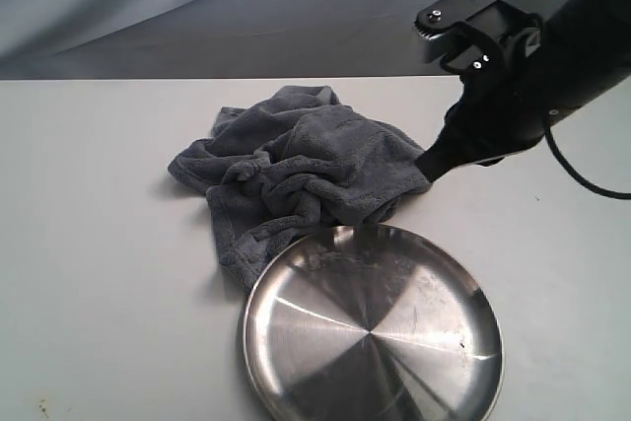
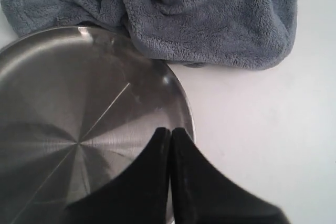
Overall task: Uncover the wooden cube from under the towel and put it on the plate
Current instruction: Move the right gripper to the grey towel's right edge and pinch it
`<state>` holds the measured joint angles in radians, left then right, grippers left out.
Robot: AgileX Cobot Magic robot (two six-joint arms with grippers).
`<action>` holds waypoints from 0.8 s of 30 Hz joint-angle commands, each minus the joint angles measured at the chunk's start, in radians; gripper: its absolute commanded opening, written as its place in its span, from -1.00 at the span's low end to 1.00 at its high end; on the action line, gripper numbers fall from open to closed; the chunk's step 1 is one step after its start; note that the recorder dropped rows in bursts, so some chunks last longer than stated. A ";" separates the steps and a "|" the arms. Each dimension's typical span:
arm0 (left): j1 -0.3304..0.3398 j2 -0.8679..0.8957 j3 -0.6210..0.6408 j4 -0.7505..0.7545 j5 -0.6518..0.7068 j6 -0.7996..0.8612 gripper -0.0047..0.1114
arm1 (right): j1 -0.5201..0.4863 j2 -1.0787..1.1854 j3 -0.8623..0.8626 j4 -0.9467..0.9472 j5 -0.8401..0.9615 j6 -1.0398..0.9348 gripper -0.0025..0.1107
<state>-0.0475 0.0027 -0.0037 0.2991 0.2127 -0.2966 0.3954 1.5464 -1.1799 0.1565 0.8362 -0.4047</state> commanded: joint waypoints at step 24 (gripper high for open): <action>0.003 -0.003 0.004 0.002 -0.006 0.000 -0.92 | 0.003 0.420 -0.113 -0.047 -0.312 0.190 0.13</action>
<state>-0.0475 0.0027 -0.0037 0.2991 0.2127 -0.2966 0.3980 1.9536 -1.2859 0.1001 0.5550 -0.2832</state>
